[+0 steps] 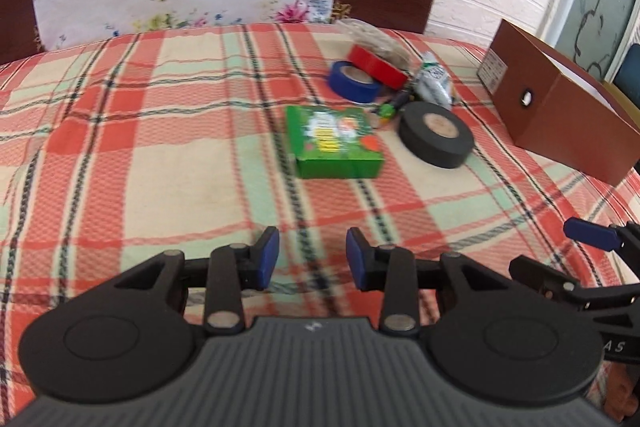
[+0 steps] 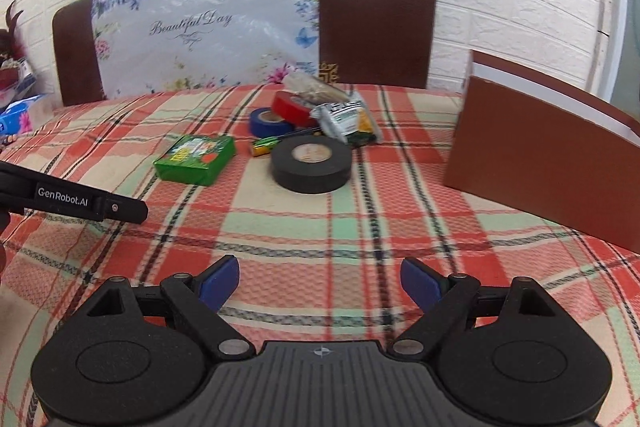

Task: Organize objects
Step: 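Move the left tool back over the table toward the green snack box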

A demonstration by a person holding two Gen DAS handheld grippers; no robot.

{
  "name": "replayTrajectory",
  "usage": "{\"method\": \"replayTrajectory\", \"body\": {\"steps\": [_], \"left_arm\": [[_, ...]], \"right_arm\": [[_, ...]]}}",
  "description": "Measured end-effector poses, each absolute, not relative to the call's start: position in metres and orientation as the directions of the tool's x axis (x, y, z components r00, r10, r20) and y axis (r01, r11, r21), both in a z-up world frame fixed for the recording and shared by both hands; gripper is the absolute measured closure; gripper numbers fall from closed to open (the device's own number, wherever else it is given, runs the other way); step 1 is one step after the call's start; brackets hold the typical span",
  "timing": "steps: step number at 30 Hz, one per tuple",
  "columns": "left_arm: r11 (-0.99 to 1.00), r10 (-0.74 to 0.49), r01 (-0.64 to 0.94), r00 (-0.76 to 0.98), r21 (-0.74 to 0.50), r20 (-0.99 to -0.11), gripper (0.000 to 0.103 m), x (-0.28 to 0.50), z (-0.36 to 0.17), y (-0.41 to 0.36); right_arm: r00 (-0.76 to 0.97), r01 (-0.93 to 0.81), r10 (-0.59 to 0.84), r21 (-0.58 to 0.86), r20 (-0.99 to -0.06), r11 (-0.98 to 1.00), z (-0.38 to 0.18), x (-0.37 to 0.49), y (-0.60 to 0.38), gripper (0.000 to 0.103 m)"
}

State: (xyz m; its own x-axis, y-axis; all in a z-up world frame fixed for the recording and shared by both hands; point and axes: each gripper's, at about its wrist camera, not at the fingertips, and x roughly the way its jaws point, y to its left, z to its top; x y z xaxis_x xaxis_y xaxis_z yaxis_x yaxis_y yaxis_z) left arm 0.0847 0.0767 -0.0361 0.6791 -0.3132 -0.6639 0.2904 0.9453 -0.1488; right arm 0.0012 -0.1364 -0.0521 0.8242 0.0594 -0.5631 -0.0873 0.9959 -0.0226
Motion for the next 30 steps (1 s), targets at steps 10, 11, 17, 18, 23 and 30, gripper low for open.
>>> {"method": "replayTrajectory", "body": {"steps": [10, 11, 17, 18, 23, 30], "left_arm": [[0.991, -0.120, 0.127, 0.739, -0.038, -0.663, 0.056, 0.111, -0.041, 0.114], [0.993, -0.108, 0.112, 0.745, -0.036, -0.658, 0.056, 0.113, -0.041, 0.118], [0.999, -0.015, 0.037, 0.807, 0.027, -0.590, 0.042, 0.118, -0.051, 0.132], [0.999, -0.016, 0.032, 0.811, 0.016, -0.585, 0.041, 0.118, -0.051, 0.134], [1.000, -0.002, 0.018, 0.829, 0.022, -0.560, 0.041, 0.117, -0.053, 0.134], [1.000, 0.000, 0.012, 0.833, 0.019, -0.553, 0.041, 0.116, -0.055, 0.133]], "right_arm": [[0.803, -0.186, 0.109, -0.074, -0.585, 0.980, -0.061, 0.031, -0.080, 0.024], [0.803, -0.195, 0.114, -0.078, -0.585, 0.978, -0.061, 0.034, -0.075, 0.025], [0.806, -0.256, 0.155, -0.099, -0.572, 0.962, -0.061, 0.051, -0.050, 0.034], [0.806, -0.260, 0.159, -0.099, -0.571, 0.961, -0.061, 0.055, -0.047, 0.034], [0.801, -0.273, 0.190, -0.065, -0.567, 0.960, -0.060, 0.078, -0.032, 0.038], [0.795, -0.283, 0.198, -0.063, -0.574, 0.957, -0.061, 0.099, -0.027, 0.082]]}}
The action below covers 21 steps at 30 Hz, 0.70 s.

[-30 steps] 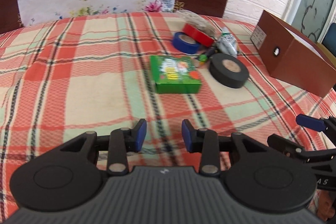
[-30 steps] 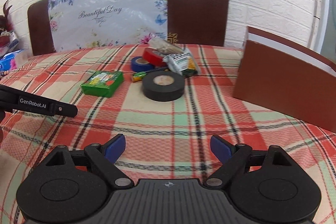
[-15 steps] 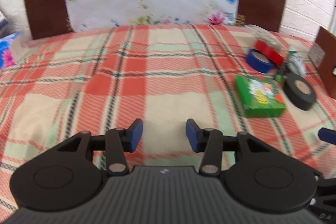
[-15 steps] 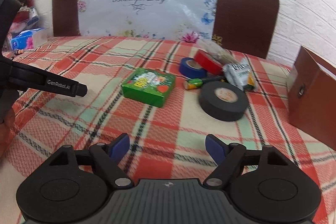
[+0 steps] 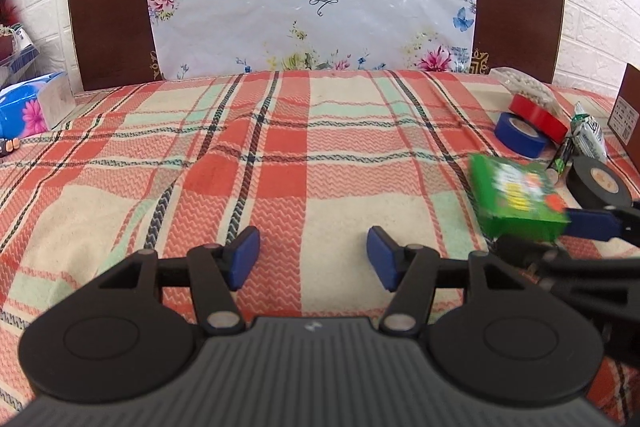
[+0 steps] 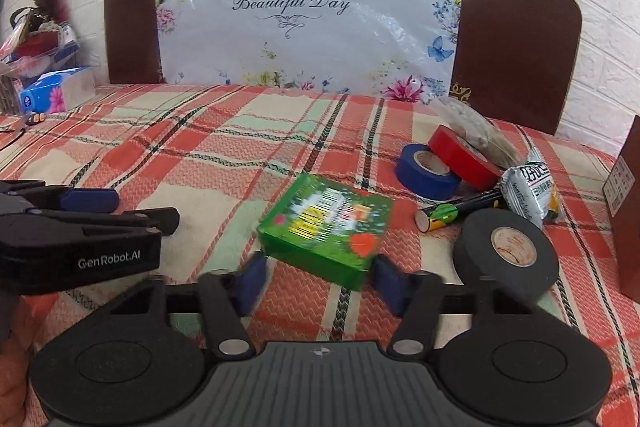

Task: Organize objects
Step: 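Move the left tool back over the table toward the green snack box, then grasp the green snack box with the left tool and drop it into the brown box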

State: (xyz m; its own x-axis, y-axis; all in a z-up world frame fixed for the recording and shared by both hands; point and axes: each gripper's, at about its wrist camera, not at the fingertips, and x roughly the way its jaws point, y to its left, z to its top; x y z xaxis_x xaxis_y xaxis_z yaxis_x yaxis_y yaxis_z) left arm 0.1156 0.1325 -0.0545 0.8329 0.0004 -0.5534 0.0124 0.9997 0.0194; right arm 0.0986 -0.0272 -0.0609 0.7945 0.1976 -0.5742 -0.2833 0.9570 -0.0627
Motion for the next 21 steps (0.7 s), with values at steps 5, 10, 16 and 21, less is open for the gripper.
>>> {"method": "replayTrajectory", "body": {"steps": [5, 10, 16, 21], "left_arm": [[0.999, 0.011, 0.010, 0.833, 0.036, -0.553, 0.040, 0.115, -0.055, 0.130], [1.000, -0.002, -0.010, 0.810, -0.017, -0.586, 0.041, 0.117, -0.048, 0.136], [0.977, -0.173, 0.062, 0.795, -0.206, -0.581, 0.041, 0.136, -0.017, 0.128], [0.966, -0.257, 0.206, 0.756, -0.153, -0.602, 0.026, 0.168, -0.007, 0.089]], "right_arm": [[0.789, -0.304, 0.203, -0.081, -0.580, 0.949, -0.062, 0.076, -0.037, 0.103], [0.799, -0.349, 0.226, -0.125, -0.557, 0.929, -0.061, 0.062, -0.046, 0.096], [0.790, -0.363, 0.264, -0.076, -0.553, 0.929, -0.060, 0.087, -0.051, 0.069], [0.780, -0.396, 0.293, -0.075, -0.553, 0.915, -0.063, 0.110, -0.040, 0.057]]}}
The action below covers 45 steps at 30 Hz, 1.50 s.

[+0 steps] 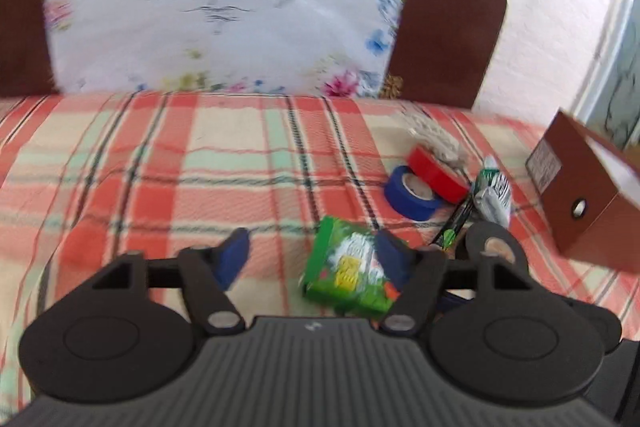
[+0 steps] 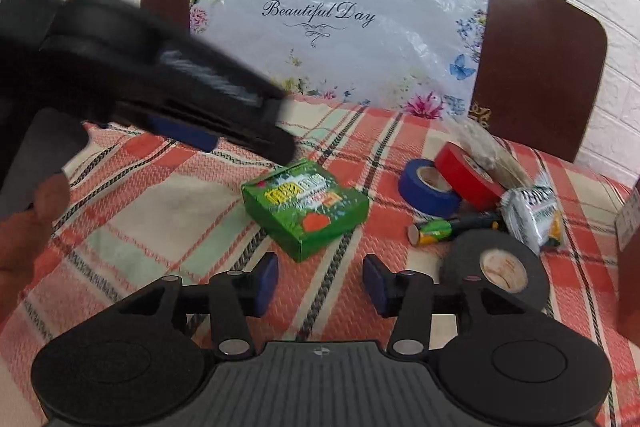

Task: Organize objects
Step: 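Grasp the green snack box with the left tool and drop it into the brown box, then grasp the black electrical tape roll with the right tool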

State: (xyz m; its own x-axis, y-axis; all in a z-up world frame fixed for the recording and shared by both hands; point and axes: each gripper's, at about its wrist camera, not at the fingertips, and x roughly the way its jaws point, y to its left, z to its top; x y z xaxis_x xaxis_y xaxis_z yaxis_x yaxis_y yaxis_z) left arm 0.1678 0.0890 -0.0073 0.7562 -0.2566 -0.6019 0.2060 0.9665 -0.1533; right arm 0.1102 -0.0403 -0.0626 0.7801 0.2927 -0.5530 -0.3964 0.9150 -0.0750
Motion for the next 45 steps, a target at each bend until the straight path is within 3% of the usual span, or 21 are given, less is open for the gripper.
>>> {"method": "replayTrajectory", "body": {"steps": [2, 3, 4, 7, 11, 18, 28, 35, 37, 41, 45], "left_arm": [[0.967, -0.255, 0.202, 0.723, -0.156, -0.642, 0.030, 0.181, -0.018, 0.084], [0.961, -0.275, 0.205, 0.690, -0.183, -0.670, 0.045, 0.186, -0.026, 0.083], [0.950, -0.311, 0.208, 0.674, -0.232, -0.670, 0.052, 0.188, -0.032, 0.085], [0.947, -0.317, 0.188, 0.679, -0.260, -0.663, 0.061, 0.182, -0.030, 0.084], [0.947, -0.318, 0.200, 0.662, -0.249, -0.678, 0.062, 0.159, -0.026, 0.067], [0.903, -0.422, 0.348, 0.618, -0.251, -0.663, 0.062, 0.080, -0.023, -0.001], [0.777, -0.596, 0.612, 0.637, -0.150, -0.489, 0.062, 0.091, 0.074, -0.147], [0.767, -0.594, 0.628, 0.614, -0.134, -0.519, 0.062, 0.150, 0.067, -0.227], [0.795, -0.547, 0.598, 0.633, -0.102, -0.548, 0.057, 0.160, 0.056, -0.241], [0.815, -0.499, 0.577, 0.649, -0.056, -0.574, 0.054, 0.154, 0.049, -0.244], [0.779, -0.556, 0.626, 0.664, -0.034, -0.500, 0.053, 0.116, 0.064, -0.217]], "right_arm": [[0.770, -0.407, 0.312, -0.053, -0.556, 0.912, -0.062, 0.124, -0.036, 0.057], [0.762, -0.413, 0.321, -0.040, -0.562, 0.910, -0.063, 0.130, -0.035, 0.055], [0.755, -0.411, 0.323, -0.028, -0.570, 0.911, -0.064, 0.136, -0.034, 0.049], [0.749, -0.417, 0.344, 0.001, -0.566, 0.909, -0.061, 0.135, -0.038, 0.055], [0.758, -0.393, 0.328, 0.006, -0.564, 0.920, -0.059, 0.108, -0.054, 0.063], [0.816, -0.292, 0.223, -0.047, -0.533, 0.955, -0.059, 0.017, -0.130, 0.062], [0.968, 0.045, -0.057, -0.053, -0.243, 0.998, 0.015, 0.012, -0.257, 0.061], [0.943, 0.109, -0.088, 0.049, -0.320, 0.993, 0.015, 0.074, -0.333, 0.060], [0.933, 0.115, -0.087, 0.060, -0.350, 0.992, 0.008, 0.087, -0.340, 0.049], [0.943, 0.152, -0.119, 0.085, -0.311, 0.985, 0.004, 0.074, -0.341, 0.047], [0.969, 0.174, -0.154, 0.094, -0.193, 0.980, -0.002, 0.028, -0.319, 0.046]]}}
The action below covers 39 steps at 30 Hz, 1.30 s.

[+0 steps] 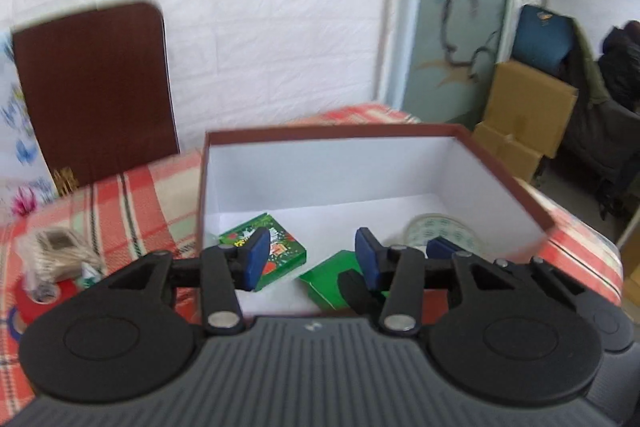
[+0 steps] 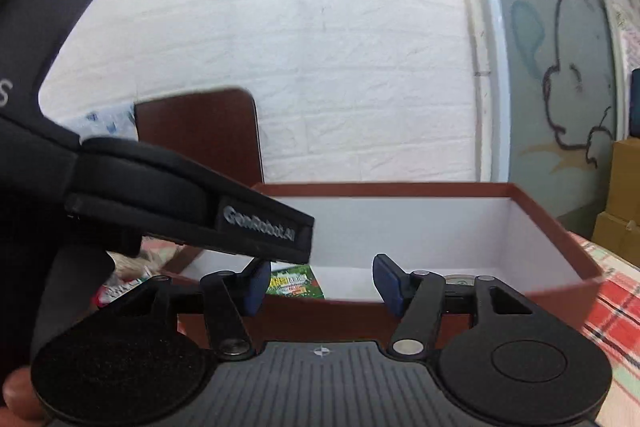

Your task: Organize objects

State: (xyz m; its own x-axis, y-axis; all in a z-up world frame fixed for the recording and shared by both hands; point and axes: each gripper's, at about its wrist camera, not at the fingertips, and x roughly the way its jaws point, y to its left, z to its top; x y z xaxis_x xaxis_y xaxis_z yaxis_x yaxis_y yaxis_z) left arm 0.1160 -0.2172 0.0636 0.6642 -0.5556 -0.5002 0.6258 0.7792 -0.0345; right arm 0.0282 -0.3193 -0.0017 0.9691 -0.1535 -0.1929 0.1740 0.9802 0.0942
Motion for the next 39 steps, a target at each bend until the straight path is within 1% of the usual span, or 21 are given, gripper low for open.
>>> {"method": "replayTrajectory", "body": {"steps": [1, 2, 3, 5, 6, 8, 10, 13, 15, 16, 17, 19, 20, 21, 24, 25, 26, 28, 31, 33, 39], "left_arm": [[0.771, -0.572, 0.635, 0.667, -0.036, -0.477, 0.049, 0.104, 0.067, -0.205], [0.767, -0.585, 0.640, 0.669, -0.044, -0.459, 0.047, 0.093, 0.068, -0.191], [0.768, -0.588, 0.638, 0.672, -0.051, -0.449, 0.044, 0.084, 0.066, -0.176], [0.792, -0.561, 0.608, 0.686, -0.058, -0.463, 0.044, 0.072, 0.054, -0.145], [0.812, -0.531, 0.581, 0.694, -0.056, -0.487, 0.044, 0.071, 0.045, -0.131], [0.868, -0.430, 0.495, 0.708, -0.040, -0.560, 0.044, 0.075, 0.019, -0.099], [0.923, -0.310, 0.385, 0.711, -0.020, -0.631, 0.044, 0.084, -0.008, -0.065], [0.974, -0.155, 0.228, 0.706, 0.014, -0.691, 0.044, 0.096, -0.038, -0.015], [0.981, -0.137, 0.193, 0.752, 0.018, -0.645, 0.042, 0.093, -0.043, 0.011], [0.982, -0.110, 0.180, 0.776, 0.051, -0.622, 0.033, 0.090, -0.048, 0.016], [0.982, -0.099, 0.175, 0.802, 0.074, -0.590, 0.028, 0.087, -0.053, 0.020], [0.985, -0.128, 0.170, 0.813, 0.022, -0.568, 0.024, 0.088, -0.055, 0.029], [0.986, -0.128, 0.166, 0.813, 0.016, -0.568, 0.024, 0.091, -0.054, 0.029], [0.986, -0.131, 0.167, 0.814, 0.013, -0.567, 0.023, 0.092, -0.054, 0.030], [0.985, -0.139, 0.170, 0.813, 0.002, -0.566, 0.022, 0.095, -0.055, 0.029], [0.985, -0.141, 0.171, 0.813, -0.001, -0.565, 0.022, 0.096, -0.056, 0.028], [0.985, -0.141, 0.170, 0.813, -0.001, -0.565, 0.022, 0.094, -0.057, 0.028], [0.985, -0.140, 0.170, 0.813, 0.000, -0.564, 0.022, 0.093, -0.058, 0.028], [0.985, -0.140, 0.170, 0.814, 0.001, -0.564, 0.022, 0.094, -0.057, 0.027], [0.985, -0.140, 0.170, 0.814, 0.001, -0.563, 0.022, 0.092, -0.058, 0.027], [0.985, -0.133, 0.170, 0.814, 0.014, -0.566, 0.021, 0.091, -0.059, 0.027]], "right_arm": [[0.972, 0.171, -0.154, 0.087, -0.175, 0.981, -0.005, 0.016, -0.311, 0.046], [0.973, 0.163, -0.147, 0.083, -0.178, 0.983, -0.009, 0.007, -0.303, 0.045], [0.972, 0.141, -0.121, 0.085, -0.204, 0.986, -0.015, 0.001, -0.295, 0.043], [0.951, 0.057, -0.027, 0.090, -0.308, 0.994, -0.026, -0.003, -0.279, 0.043], [0.932, 0.019, 0.015, 0.088, -0.363, 0.996, -0.034, 0.001, -0.269, 0.044], [0.883, -0.048, 0.074, 0.068, -0.463, 0.997, -0.046, 0.010, -0.250, 0.044], [0.850, -0.108, 0.117, 0.047, -0.513, 0.993, -0.048, 0.018, -0.230, 0.044], [0.833, -0.156, 0.150, 0.033, -0.532, 0.987, -0.050, 0.036, -0.214, 0.044], [0.827, -0.179, 0.155, 0.008, -0.541, 0.984, -0.058, 0.044, -0.201, 0.044], [0.825, -0.192, 0.158, -0.007, -0.543, 0.981, -0.059, 0.051, -0.194, 0.044], [0.825, -0.211, 0.168, -0.019, -0.539, 0.977, -0.059, 0.053, -0.189, 0.044], [0.822, -0.248, 0.179, -0.057, -0.540, 0.967, -0.063, 0.071, -0.173, 0.041], [0.819, -0.257, 0.173, -0.080, -0.546, 0.963, -0.064, 0.083, -0.166, 0.037], [0.817, -0.264, 0.171, -0.093, -0.551, 0.960, -0.059, 0.090, -0.163, 0.036], [0.816, -0.271, 0.172, -0.102, -0.551, 0.957, -0.059, 0.114, -0.155, 0.035], [0.814, -0.270, 0.172, -0.098, -0.555, 0.958, -0.060, 0.123, -0.153, 0.031], [0.808, -0.270, 0.180, -0.081, -0.562, 0.959, -0.061, 0.131, -0.154, 0.028], [0.797, -0.266, 0.195, -0.043, -0.572, 0.963, -0.061, 0.138, -0.157, 0.028], [0.799, -0.259, 0.184, -0.053, -0.572, 0.964, -0.061, 0.126, -0.158, 0.028], [0.795, -0.250, 0.185, -0.034, -0.578, 0.968, -0.061, 0.106, -0.162, 0.028], [0.802, -0.250, 0.185, -0.038, -0.568, 0.968, -0.064, 0.007, -0.183, 0.028]]}}
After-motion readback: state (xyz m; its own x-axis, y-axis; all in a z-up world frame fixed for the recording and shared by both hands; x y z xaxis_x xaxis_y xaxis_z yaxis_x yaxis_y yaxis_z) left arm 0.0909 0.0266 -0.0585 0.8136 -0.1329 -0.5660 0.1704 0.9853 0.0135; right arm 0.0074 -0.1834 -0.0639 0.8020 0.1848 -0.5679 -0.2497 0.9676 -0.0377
